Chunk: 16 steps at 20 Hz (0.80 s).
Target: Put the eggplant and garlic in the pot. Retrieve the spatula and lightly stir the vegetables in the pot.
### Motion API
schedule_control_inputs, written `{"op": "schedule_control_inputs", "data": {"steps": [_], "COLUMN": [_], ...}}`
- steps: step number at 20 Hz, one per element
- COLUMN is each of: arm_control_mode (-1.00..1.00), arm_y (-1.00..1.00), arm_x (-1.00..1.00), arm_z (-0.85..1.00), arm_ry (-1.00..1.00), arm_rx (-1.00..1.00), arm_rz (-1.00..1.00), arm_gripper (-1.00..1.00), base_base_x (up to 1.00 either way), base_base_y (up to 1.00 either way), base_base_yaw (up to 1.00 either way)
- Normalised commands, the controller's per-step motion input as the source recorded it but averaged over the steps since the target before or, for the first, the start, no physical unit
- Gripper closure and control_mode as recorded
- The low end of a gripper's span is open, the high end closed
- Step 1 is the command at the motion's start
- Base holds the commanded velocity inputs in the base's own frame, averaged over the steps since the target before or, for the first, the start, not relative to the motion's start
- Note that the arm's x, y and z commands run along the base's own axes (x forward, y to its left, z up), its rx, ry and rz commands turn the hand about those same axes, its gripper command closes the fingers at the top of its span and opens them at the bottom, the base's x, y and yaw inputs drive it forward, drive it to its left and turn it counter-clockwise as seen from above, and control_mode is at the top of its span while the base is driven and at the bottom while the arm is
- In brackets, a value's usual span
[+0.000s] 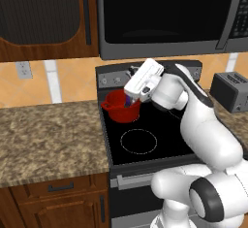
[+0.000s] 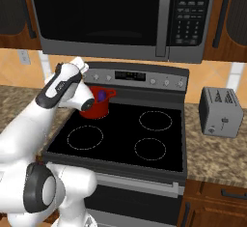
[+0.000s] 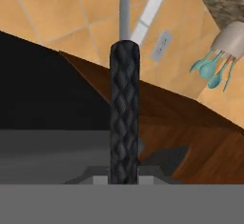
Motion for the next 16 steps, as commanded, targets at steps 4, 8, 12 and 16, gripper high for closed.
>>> {"op": "schedule_control_inputs", "data": {"steps": [4,8,12,16], "arm_control_mode": [-1.00,-1.00,-1.00,-1.00], "arm_y": [-0.01,-0.03,-0.17,-0.34], "arm_x": [0.37,0.46,0.62,0.61], "arm_z": [-0.26,0.00,-0.09,-0.29], "arm_ry": [0.07,0.00,0.00,0.02], "arm_rx": [0.20,0.20,0.08,0.03], "arm_rz": [0.00,0.00,0.00,-0.03], "arm_gripper": [1.00,1.00,1.00,1.00], "base_base_x": [0.00,0.00,0.00,0.00], "base_base_y": [0.00,0.00,0.00,0.00], "base_base_yaw": [0.00,0.00,0.00,0.00]}}
